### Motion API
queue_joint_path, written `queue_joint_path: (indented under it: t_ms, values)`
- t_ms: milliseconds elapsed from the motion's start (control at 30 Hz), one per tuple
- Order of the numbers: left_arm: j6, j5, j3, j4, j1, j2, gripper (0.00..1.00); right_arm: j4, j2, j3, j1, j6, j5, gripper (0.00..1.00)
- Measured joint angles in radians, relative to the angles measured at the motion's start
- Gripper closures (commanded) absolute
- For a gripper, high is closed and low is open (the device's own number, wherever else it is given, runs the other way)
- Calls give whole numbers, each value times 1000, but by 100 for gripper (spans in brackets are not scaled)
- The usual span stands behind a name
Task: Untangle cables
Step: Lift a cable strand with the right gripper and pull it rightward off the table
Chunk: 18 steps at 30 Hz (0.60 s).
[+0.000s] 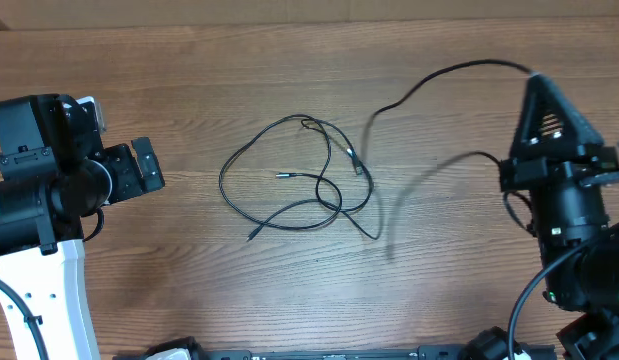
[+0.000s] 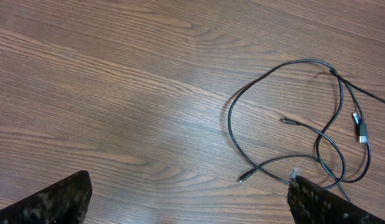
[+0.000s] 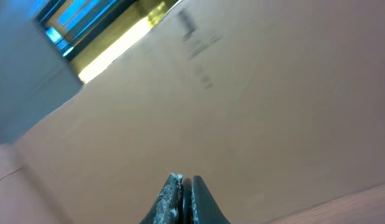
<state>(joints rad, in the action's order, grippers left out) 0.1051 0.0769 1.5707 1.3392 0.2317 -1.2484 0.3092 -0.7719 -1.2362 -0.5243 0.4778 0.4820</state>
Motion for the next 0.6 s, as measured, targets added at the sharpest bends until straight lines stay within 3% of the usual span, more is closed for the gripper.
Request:
queue_joint_path:
  t_ms: [233, 600]
  values:
    - [0, 0, 0, 0, 0, 0, 0, -64, 0, 0, 0, -18, 353, 96]
    - [0, 0, 0, 0, 0, 0, 0, -72, 0, 0, 0, -206, 881, 96]
